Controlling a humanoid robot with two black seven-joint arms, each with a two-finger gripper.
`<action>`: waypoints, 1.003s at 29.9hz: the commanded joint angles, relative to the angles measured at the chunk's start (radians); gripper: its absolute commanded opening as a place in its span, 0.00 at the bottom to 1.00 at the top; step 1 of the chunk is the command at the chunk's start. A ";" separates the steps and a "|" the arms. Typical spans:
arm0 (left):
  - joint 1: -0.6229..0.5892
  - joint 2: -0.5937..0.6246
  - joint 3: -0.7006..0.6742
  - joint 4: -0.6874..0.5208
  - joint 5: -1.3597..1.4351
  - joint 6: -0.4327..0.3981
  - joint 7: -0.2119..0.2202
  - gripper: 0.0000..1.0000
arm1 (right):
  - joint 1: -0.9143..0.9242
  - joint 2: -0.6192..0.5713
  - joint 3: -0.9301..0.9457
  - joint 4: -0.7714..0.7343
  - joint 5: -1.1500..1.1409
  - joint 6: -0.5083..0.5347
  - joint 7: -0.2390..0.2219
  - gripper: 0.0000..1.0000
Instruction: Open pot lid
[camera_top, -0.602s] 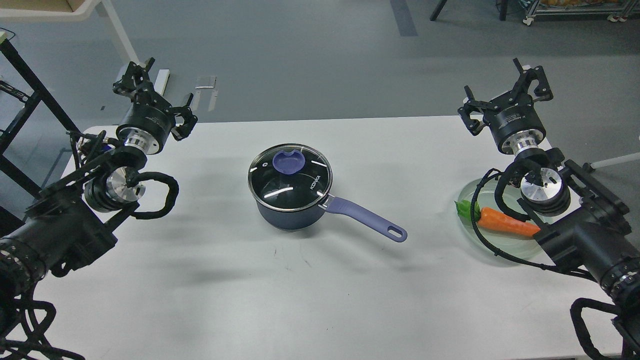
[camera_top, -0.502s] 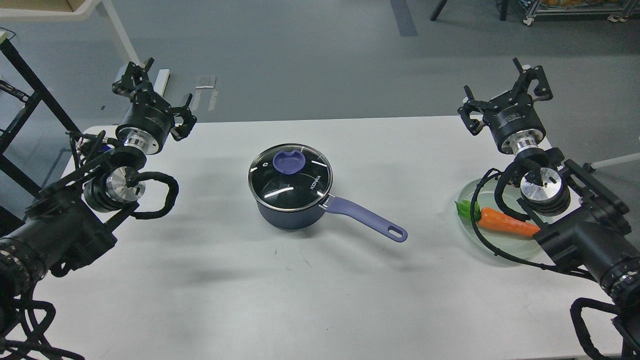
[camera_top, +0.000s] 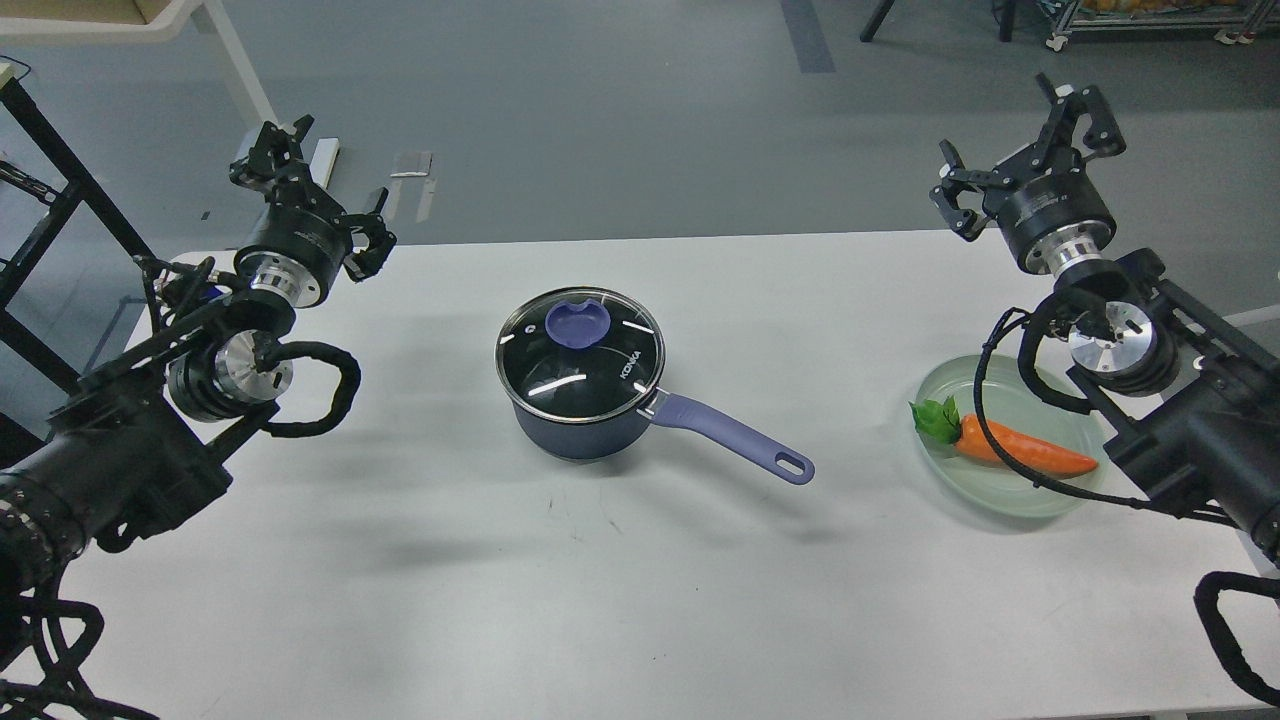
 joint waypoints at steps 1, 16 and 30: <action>-0.006 0.003 -0.003 -0.003 0.004 -0.004 0.053 1.00 | 0.097 -0.066 -0.132 0.028 -0.021 0.002 -0.008 1.00; -0.040 0.023 -0.016 -0.004 0.118 -0.015 0.149 0.99 | 0.439 -0.236 -0.607 0.390 -0.856 -0.082 -0.006 1.00; -0.045 0.066 -0.018 -0.041 0.115 -0.015 0.146 1.00 | 0.782 -0.215 -1.198 0.731 -1.247 -0.116 -0.031 0.98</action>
